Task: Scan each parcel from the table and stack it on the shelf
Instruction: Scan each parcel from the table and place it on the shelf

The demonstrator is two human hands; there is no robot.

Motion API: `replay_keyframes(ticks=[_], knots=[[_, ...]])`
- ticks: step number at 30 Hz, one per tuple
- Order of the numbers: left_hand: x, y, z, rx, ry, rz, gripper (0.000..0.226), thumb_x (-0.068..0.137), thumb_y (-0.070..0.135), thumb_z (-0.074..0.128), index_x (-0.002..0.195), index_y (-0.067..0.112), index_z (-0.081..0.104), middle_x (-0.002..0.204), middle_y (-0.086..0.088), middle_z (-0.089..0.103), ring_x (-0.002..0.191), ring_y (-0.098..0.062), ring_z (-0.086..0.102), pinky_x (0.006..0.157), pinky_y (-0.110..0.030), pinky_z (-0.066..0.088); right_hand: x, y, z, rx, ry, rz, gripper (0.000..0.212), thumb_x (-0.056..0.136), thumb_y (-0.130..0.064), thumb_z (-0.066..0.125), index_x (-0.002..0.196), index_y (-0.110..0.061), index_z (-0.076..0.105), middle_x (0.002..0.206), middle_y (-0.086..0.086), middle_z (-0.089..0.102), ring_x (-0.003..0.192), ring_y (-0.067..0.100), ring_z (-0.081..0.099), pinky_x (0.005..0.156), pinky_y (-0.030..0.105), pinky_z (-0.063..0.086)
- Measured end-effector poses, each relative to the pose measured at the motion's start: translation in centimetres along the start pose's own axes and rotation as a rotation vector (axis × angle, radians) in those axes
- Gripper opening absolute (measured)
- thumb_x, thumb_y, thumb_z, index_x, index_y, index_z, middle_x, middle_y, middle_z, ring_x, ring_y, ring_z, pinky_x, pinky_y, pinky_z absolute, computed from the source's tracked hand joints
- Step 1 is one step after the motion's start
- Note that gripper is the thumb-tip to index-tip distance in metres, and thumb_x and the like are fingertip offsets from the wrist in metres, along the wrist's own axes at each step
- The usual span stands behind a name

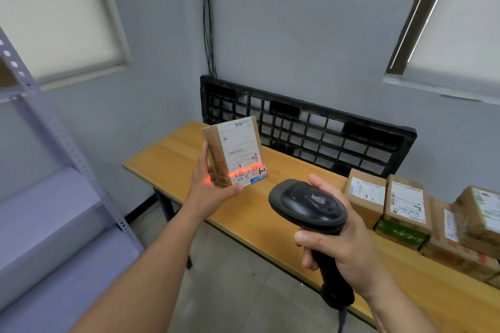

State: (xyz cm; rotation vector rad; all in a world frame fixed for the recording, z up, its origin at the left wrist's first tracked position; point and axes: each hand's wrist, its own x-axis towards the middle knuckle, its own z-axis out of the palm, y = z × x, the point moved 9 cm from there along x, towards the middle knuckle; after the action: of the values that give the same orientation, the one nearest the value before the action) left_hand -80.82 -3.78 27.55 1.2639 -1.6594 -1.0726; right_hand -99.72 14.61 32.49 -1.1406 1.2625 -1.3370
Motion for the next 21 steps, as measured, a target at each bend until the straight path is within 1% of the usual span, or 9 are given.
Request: replay_keyframes(ticks=[2,4,6,9,13,17,18,20,21], knots=[[-1.1,0.0,-0.7,0.011,0.021,-0.001,0.125,0.046,0.049,0.085,0.137,0.068,0.001,0.142,-0.009,0.039,0.126,-0.028,0.046,0.101,-0.056,0.044,-0.6,0.2,0.3,0.01,-0.023,0.008,0.094,0.056,-0.013,0.084,0.135,-0.043,0.045,0.084,0.014,0.072,0.047,0.035,0.058,0.047,0.038,0.049],[-2.4,0.1,-1.2,0.026,0.039,-0.011,0.123,0.046,0.049,0.084,0.132,0.073,0.0,0.144,-0.007,0.038,0.127,-0.027,0.045,0.102,-0.056,0.043,-1.4,0.2,0.4,0.006,-0.037,0.012,0.094,0.054,-0.017,0.086,0.135,-0.043,0.045,0.089,0.015,0.073,0.048,0.034,0.058,0.048,0.04,0.05],[-3.9,0.2,-1.6,0.028,0.058,-0.027,0.121,0.045,0.05,0.083,0.127,0.077,-0.003,0.145,-0.007,0.037,0.128,-0.027,0.045,0.102,-0.056,0.043,-2.2,0.0,0.5,-0.005,-0.048,0.006,0.092,0.058,-0.011,0.084,0.135,-0.04,0.044,0.095,0.017,0.072,0.047,0.034,0.058,0.049,0.042,0.051],[-6.2,0.3,-2.3,0.021,0.092,-0.036,0.122,0.045,0.049,0.083,0.128,0.076,-0.002,0.143,-0.008,0.039,0.129,-0.027,0.044,0.103,-0.056,0.042,-3.4,-0.2,1.0,-0.005,-0.079,-0.003,0.09,0.06,-0.007,0.08,0.136,-0.038,0.044,0.099,0.018,0.072,0.047,0.034,0.058,0.05,0.042,0.051],[-9.4,0.0,-4.0,0.005,0.152,-0.052,0.126,0.045,0.046,0.085,0.135,0.071,0.001,0.141,-0.008,0.041,0.131,-0.028,0.043,0.104,-0.057,0.041,-4.9,0.2,2.3,0.043,-0.148,0.01,0.09,0.06,-0.003,0.078,0.137,-0.036,0.043,0.089,0.026,0.07,0.046,0.033,0.056,0.044,0.035,0.047],[-13.1,0.2,-6.7,0.02,0.245,-0.061,0.123,0.046,0.044,0.084,0.134,0.072,0.002,0.138,-0.009,0.045,0.128,-0.026,0.047,0.103,-0.054,0.044,-6.3,0.5,4.1,0.105,-0.241,0.014,0.09,0.06,-0.001,0.079,0.136,-0.035,0.045,0.079,0.019,0.07,0.044,0.032,0.055,0.043,0.033,0.046],[-14.0,0.4,-7.3,0.018,0.262,-0.056,0.122,0.048,0.042,0.084,0.134,0.071,0.002,0.139,-0.009,0.046,0.127,-0.024,0.049,0.103,-0.052,0.045,-6.5,0.6,4.6,0.116,-0.267,0.015,0.09,0.06,0.001,0.08,0.135,-0.035,0.045,0.076,0.018,0.069,0.043,0.032,0.055,0.042,0.033,0.046],[-15.9,0.7,-8.5,0.023,0.292,-0.056,0.124,0.051,0.035,0.082,0.142,0.06,0.003,0.141,-0.006,0.045,0.125,-0.019,0.05,0.103,-0.046,0.046,-7.0,0.8,5.7,0.132,-0.318,0.018,0.091,0.062,0.004,0.083,0.135,-0.035,0.046,0.076,0.017,0.069,0.043,0.032,0.055,0.041,0.033,0.046],[-16.8,0.8,-9.1,0.031,0.314,-0.059,0.124,0.051,0.035,0.082,0.145,0.054,0.003,0.141,-0.005,0.044,0.124,-0.017,0.05,0.103,-0.043,0.046,-7.2,0.9,6.2,0.138,-0.339,0.017,0.091,0.062,0.004,0.084,0.134,-0.037,0.047,0.077,0.016,0.069,0.043,0.031,0.055,0.041,0.033,0.046]])
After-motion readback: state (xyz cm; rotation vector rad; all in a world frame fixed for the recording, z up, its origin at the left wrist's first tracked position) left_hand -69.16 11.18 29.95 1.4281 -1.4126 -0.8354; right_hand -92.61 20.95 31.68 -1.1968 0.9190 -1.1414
